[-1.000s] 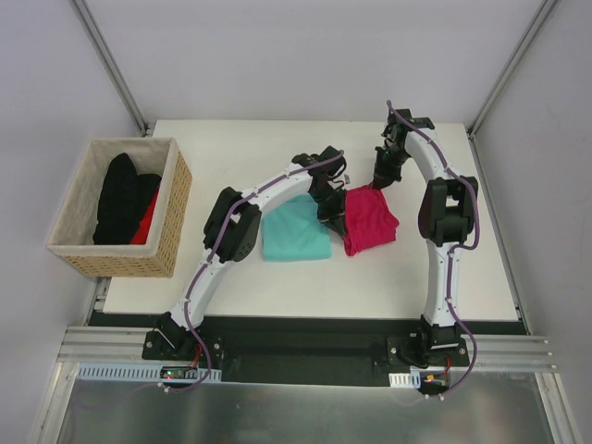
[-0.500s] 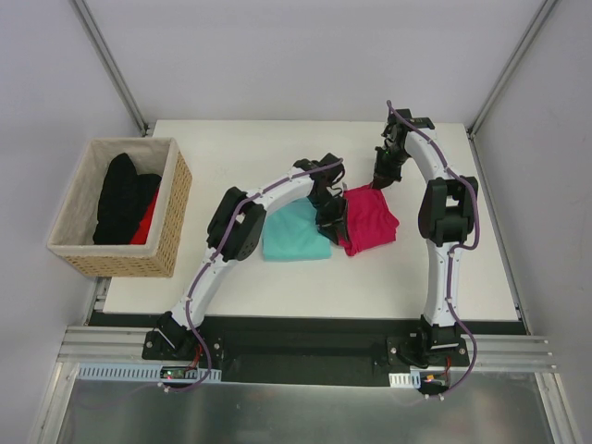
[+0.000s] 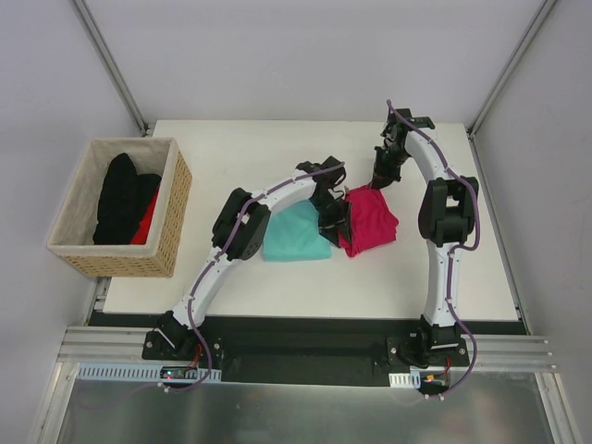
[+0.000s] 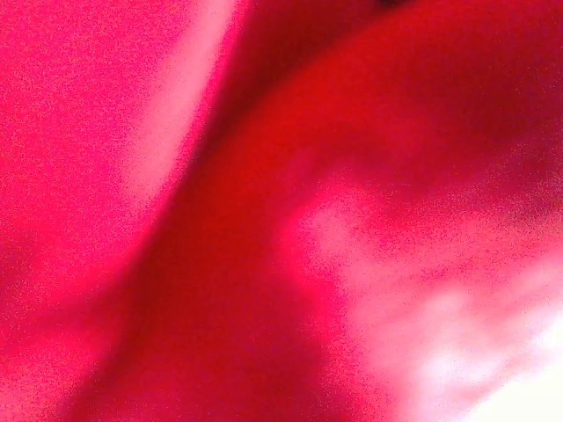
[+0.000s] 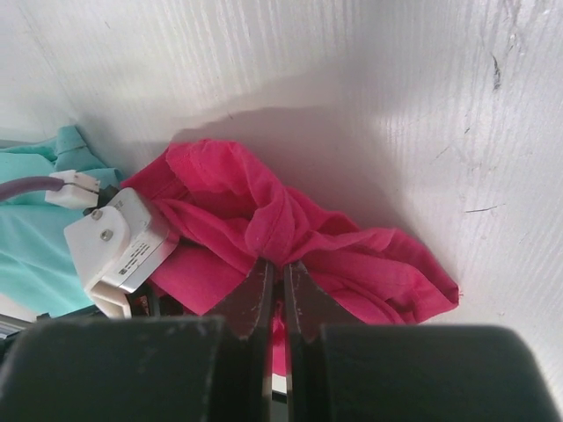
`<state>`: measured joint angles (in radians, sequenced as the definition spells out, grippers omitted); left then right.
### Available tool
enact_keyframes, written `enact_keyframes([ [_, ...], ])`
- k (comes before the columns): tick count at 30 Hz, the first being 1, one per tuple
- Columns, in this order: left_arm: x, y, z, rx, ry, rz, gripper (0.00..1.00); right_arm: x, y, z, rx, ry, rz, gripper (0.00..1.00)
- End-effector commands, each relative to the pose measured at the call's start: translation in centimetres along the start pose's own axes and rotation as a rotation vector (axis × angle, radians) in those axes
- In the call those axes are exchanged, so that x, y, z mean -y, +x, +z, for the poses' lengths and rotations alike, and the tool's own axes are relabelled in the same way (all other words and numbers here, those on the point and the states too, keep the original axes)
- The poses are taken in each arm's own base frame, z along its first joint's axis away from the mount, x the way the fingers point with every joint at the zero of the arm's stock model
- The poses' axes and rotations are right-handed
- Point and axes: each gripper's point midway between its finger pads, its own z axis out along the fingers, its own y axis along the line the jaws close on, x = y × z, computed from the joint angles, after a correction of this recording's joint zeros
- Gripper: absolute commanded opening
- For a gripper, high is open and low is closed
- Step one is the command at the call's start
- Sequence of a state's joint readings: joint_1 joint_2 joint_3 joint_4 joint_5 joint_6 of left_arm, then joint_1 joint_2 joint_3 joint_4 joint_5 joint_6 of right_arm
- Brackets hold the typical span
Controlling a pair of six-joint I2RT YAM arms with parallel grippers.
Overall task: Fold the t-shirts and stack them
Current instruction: Put the neatly folded tshirt into the corner of the board with both arms
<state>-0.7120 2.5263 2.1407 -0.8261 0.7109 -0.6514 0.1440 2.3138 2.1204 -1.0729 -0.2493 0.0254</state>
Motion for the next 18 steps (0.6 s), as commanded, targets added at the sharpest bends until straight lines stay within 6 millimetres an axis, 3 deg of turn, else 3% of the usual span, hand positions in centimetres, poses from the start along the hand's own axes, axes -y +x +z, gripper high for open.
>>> enact_keyframes([
  [1,0.0,-0.9,0.9,-0.005,0.018,-0.022,0.41,-1.9,0.5,-3.5,0.039,-0.040,-0.016,0.01],
  [10,-0.3,-1.8,2.4,-0.015,0.040,-0.048,0.46,-2.1,0.9,-3.6,0.027,-0.044,-0.026,0.01],
  [18,-1.5,-2.5,4.0,-0.013,0.030,-0.089,0.38,-2.3,1.0,-4.3,0.036,-0.049,-0.033,0.01],
])
